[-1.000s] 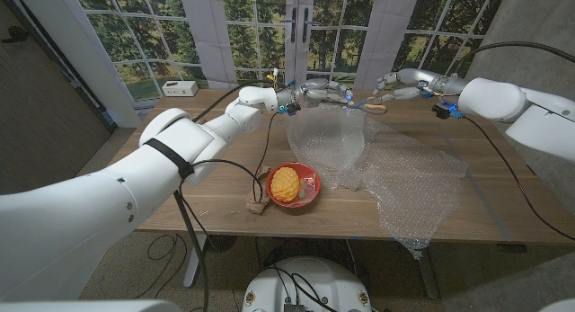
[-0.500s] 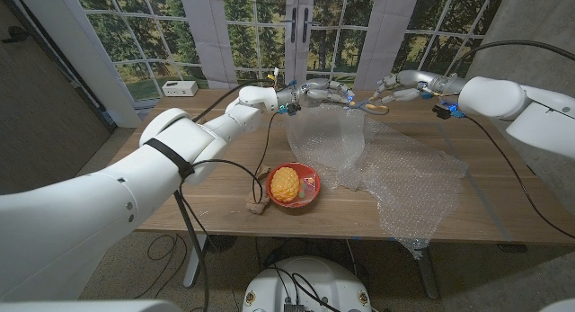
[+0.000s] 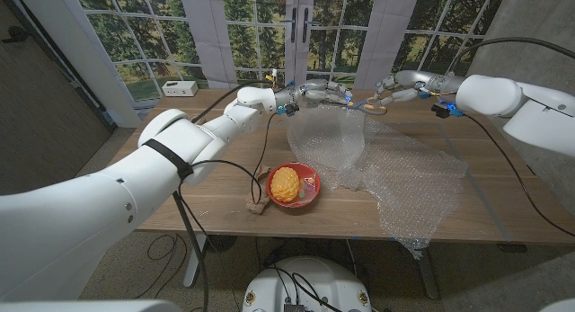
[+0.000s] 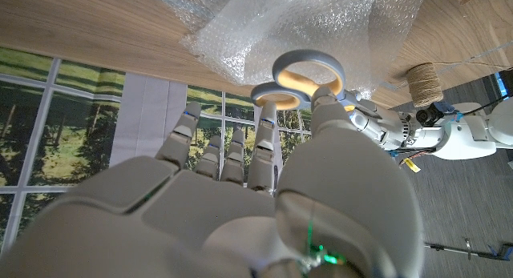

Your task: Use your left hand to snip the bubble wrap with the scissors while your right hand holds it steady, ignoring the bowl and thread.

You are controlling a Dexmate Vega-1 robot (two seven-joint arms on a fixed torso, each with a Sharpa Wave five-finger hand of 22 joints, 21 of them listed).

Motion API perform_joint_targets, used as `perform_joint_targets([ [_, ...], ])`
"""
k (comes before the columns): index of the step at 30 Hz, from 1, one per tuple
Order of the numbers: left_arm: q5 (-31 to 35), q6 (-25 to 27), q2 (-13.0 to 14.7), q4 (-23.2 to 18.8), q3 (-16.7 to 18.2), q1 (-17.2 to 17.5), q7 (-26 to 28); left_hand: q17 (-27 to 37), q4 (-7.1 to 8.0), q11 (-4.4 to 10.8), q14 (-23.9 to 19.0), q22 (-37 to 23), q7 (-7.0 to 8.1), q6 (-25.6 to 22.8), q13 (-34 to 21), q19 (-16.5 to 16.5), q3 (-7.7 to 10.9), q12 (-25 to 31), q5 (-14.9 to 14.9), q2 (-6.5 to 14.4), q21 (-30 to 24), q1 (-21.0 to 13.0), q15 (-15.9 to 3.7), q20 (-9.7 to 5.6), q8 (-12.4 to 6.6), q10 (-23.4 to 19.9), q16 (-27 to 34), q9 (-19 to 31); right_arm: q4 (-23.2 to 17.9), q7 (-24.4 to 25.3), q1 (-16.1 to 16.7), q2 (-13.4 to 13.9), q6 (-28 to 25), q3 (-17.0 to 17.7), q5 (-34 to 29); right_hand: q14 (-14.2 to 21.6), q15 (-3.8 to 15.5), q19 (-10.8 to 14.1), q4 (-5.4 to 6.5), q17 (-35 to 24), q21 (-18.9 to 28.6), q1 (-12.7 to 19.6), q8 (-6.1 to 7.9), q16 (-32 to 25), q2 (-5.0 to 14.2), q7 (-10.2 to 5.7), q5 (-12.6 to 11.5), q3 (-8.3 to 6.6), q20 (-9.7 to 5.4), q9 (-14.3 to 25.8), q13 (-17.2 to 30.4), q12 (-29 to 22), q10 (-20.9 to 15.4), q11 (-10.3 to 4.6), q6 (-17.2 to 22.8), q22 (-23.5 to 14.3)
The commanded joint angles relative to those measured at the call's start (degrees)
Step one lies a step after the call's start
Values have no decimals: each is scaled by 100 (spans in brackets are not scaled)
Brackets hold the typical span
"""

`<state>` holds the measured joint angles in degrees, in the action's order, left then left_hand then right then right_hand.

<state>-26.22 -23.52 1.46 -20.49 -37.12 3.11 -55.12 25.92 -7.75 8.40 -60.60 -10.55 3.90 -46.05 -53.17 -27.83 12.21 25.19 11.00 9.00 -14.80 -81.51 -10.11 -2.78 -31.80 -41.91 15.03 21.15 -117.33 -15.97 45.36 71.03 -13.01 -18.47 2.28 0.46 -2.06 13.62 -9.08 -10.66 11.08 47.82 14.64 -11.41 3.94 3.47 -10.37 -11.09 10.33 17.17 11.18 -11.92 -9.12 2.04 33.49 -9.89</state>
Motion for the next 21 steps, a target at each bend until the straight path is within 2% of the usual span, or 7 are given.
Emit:
perform_joint_targets([
  [1,-38,60,22,5,32,21,-50,31,-3,-4,-39,-5,-27,-20,-13,-55,-18,-4,35,21,22,-61,-381,-324,-5,-55,-19,13,-81,-207,-227,-18,-115,-171,-214,44,-3,57,2,-16,45,81,34,-49,8,16,12,-38,-16,27,21,-53,-85,-18,66,-2],
  [21,-59,32,30,7,67,29,-115,43,-1,-12,-53,-6,-30,-19,-6,-75,-19,-37,27,27,28,-68,-380,-323,-16,-67,-45,24,-160,-385,-403,-123,-219,-350,-542,53,-1,75,30,-18,33,73,29,-43,-17,8,26,-18,-5,42,21,-48,-122,2,93,-3],
])
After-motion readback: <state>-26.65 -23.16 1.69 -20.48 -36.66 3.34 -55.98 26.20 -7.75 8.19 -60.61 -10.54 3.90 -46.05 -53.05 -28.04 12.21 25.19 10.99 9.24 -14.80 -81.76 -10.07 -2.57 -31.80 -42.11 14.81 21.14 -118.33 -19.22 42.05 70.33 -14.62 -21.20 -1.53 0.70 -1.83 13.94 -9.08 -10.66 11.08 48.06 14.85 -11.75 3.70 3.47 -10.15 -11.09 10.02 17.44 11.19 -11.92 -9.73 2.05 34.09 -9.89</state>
